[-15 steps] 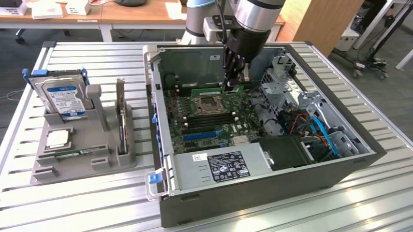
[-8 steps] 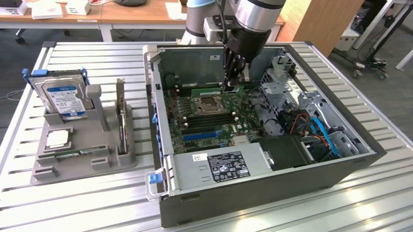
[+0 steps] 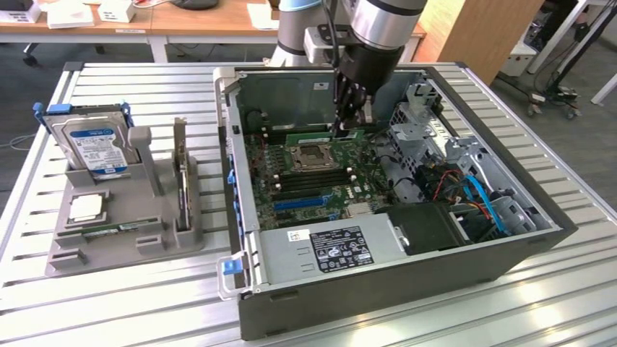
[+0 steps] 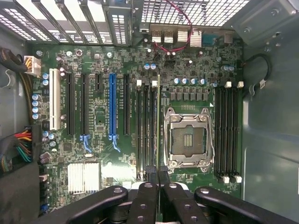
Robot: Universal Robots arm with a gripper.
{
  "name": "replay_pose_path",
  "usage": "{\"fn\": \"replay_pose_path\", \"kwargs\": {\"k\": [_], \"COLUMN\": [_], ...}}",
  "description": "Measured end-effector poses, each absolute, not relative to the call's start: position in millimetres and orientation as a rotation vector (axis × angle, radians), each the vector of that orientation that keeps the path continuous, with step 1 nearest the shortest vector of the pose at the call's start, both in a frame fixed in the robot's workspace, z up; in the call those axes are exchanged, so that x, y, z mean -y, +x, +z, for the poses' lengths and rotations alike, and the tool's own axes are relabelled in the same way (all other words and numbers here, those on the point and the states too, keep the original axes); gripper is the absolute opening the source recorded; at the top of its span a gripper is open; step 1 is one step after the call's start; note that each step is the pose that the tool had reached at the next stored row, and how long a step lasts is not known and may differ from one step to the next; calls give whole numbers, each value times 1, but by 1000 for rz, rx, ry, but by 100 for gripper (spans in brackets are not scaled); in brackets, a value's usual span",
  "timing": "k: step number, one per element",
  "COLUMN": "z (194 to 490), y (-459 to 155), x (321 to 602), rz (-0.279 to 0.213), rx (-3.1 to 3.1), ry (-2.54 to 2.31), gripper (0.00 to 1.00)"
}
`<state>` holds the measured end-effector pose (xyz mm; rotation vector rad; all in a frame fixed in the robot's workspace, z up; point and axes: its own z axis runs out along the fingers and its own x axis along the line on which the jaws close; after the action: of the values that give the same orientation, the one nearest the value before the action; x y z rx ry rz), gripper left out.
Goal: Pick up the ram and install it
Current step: 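Insert the ram into the slot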
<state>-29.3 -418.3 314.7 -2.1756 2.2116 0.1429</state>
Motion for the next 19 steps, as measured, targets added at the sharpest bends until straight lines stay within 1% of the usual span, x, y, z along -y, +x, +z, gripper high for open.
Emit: {"fn": "replay_pose_path", "kwargs": {"k": [19], "z": [300], "y": [-29], "x": [418], "rz": [143], "rx": [-2212], "ry": [-2176], "gripper": [12]}}
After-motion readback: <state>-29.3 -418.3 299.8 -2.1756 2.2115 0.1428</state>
